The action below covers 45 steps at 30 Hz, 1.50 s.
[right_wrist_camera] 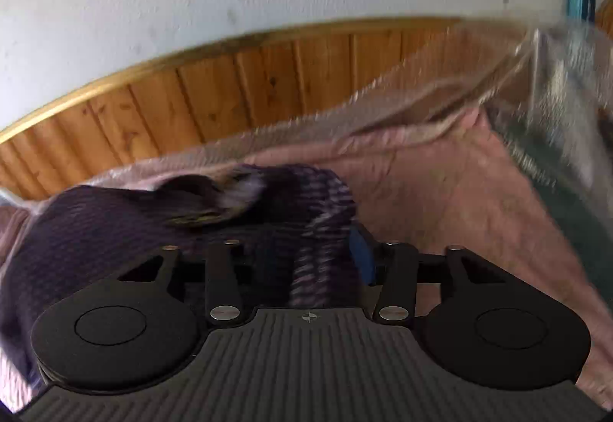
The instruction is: Fold clothes
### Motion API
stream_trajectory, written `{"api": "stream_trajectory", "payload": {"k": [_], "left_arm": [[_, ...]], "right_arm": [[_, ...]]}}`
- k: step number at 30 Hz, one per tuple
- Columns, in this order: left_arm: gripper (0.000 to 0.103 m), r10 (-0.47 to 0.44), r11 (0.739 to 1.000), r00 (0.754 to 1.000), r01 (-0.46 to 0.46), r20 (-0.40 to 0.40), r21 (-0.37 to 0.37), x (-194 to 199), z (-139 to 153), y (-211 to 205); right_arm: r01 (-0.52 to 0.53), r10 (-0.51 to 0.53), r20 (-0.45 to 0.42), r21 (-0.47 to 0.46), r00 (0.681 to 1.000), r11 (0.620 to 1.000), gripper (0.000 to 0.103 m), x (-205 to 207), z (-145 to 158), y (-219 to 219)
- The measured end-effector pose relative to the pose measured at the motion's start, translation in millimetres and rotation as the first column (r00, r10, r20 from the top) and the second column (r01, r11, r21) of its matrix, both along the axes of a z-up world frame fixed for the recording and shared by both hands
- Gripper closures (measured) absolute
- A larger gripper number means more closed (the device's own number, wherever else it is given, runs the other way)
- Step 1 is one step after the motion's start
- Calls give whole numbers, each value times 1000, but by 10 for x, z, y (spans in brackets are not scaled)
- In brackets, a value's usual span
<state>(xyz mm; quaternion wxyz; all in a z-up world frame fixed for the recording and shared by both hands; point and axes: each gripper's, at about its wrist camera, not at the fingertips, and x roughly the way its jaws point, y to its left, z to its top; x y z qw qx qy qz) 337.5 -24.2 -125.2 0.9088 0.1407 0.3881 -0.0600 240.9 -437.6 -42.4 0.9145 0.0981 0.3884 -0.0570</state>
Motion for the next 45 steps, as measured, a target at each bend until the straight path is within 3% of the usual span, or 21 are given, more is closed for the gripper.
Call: {"api": "stream_trajectory", "payload": {"k": [4,6,8,9,10,11,12,13,17,19,21,24,25,27,29,30,32,34,36,41,45], "left_arm": [[46,-26,999,987,31,-160,28,-317,-790,132],[41,-43,998,985,50,-164,37,-370,-957,-2],[24,-19,996,989,32,-148,85,-337,-1077,-159],[24,-5,993,989,22,-147,118,-286,-1145,-230],[33,2,988,988,22,-157,151,-208,-1225,-292],[81,15,981,985,18,-172,192,-120,-1298,-341],[98,44,975,983,-3,-181,224,-40,-1297,-304],[101,82,973,982,-42,-172,226,8,-1203,-169],[102,203,964,966,-168,-161,207,80,-800,464],[102,239,947,957,-193,-163,257,-79,-648,774],[102,267,921,949,-200,-165,335,-286,-546,1029],[92,186,937,969,-126,-161,325,-326,-453,949],[90,152,945,976,-98,-153,313,-312,-417,892],[74,84,957,987,-42,-137,288,-283,-347,778],[57,16,964,993,16,-119,265,-254,-276,664],[56,-17,966,994,45,-109,254,-240,-241,607],[40,-85,967,992,104,-89,232,-211,-170,493],[31,-152,964,986,162,-67,212,-182,-100,379],[31,-245,943,969,245,-28,226,20,-241,-40],[34,-390,883,918,393,-65,255,629,-1015,-1053],[39,-429,866,889,455,-160,207,715,-1505,-1249]], "right_arm": [[40,-21,-130,143,991,989,33,-866,-873,-30],[78,-38,-181,220,983,972,30,-1125,-1178,44],[100,-39,-202,300,979,949,20,-1290,-1319,205],[83,-14,-208,323,978,943,19,-1307,-1371,290],[60,15,-226,319,974,946,20,-1278,-1485,369],[36,44,-246,312,968,950,41,-1241,-1612,446],[3,86,-269,314,959,949,66,-1176,-1651,462],[-12,98,-267,307,959,952,101,-1153,-1625,375],[7,36,-239,176,970,984,102,-1211,-1303,-289],[56,-37,-246,68,969,996,103,-1264,-1179,-709],[77,-103,-282,-100,954,992,103,-1257,-1147,-1050],[26,-62,-399,-96,915,995,99,-1115,-1213,-1410],[-29,-15,-368,-114,930,993,89,-985,-1162,-1309],[-141,92,-282,-157,955,978,82,-709,-1044,-1045],[-245,204,-200,-208,958,947,44,-432,-925,-781],[-294,261,-160,-237,952,926,37,-294,-866,-649],[-382,374,-85,-300,923,874,30,-18,-747,-386],[-479,490,-60,-343,870,808,26,463,-798,56],[-577,592,-100,-402,799,711,26,750,-978,376],[-760,782,-243,-514,573,397,27,1422,-1453,1147],[-859,851,-386,-494,355,135,30,1366,-1766,1284]]}}
